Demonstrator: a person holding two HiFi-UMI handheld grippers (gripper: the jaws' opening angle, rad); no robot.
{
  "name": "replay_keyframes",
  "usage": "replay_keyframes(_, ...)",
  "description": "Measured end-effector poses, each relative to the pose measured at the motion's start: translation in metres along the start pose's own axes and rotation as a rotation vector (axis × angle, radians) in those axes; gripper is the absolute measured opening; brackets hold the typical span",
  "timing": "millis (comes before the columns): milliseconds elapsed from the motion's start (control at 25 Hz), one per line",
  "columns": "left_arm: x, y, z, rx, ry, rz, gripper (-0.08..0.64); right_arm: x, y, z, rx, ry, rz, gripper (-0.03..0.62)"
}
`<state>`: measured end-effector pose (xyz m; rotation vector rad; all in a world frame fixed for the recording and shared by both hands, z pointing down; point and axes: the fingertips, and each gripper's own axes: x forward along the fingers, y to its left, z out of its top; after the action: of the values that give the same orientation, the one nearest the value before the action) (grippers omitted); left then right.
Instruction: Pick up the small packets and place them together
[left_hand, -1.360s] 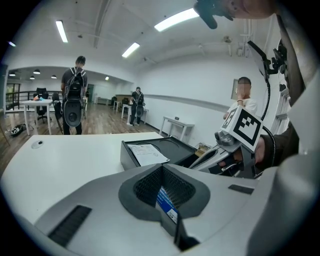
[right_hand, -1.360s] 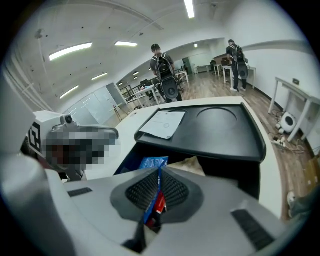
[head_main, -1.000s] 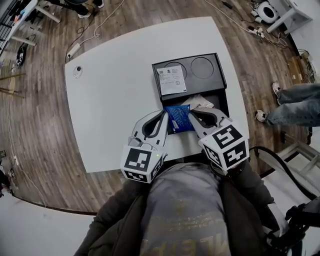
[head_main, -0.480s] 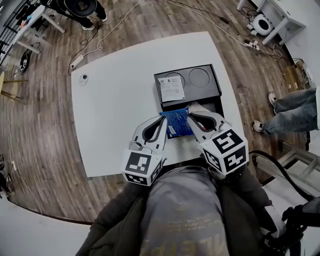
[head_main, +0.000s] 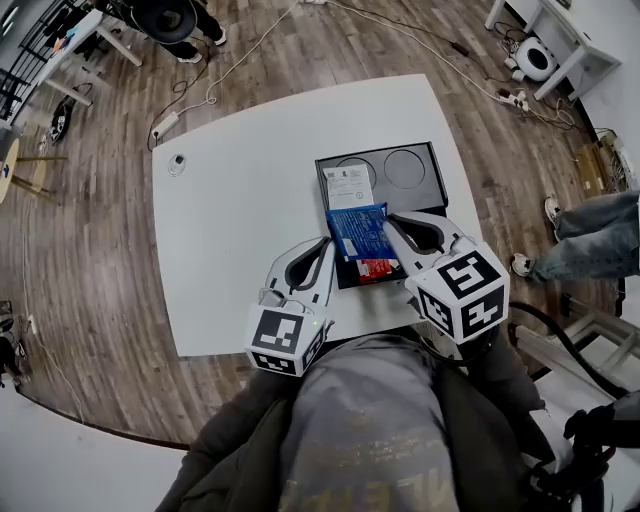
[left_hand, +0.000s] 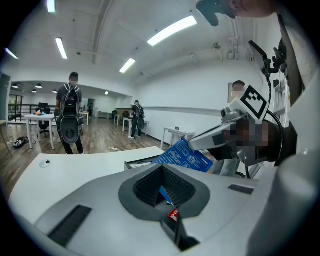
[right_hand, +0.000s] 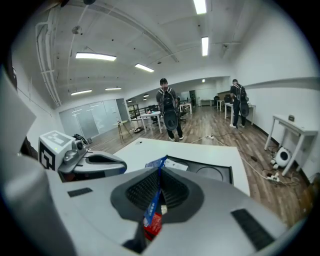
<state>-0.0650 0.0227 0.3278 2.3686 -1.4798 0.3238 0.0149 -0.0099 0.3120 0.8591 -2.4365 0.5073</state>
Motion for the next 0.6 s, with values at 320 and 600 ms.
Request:
replay_keyframes(320, 0.011, 0.018, -0.003, -0.022, 0.038, 0.038, 0.002, 0.015, -0.053, 0.029, 0.049, -0.039, -0.053, 0.017)
replay_keyframes(600, 0.035, 0.035, -0.017, -0.063, 0.117, 0.052, 0.002, 0.052, -0.099, 0.016, 0.120, 0.018, -0.088, 0.017)
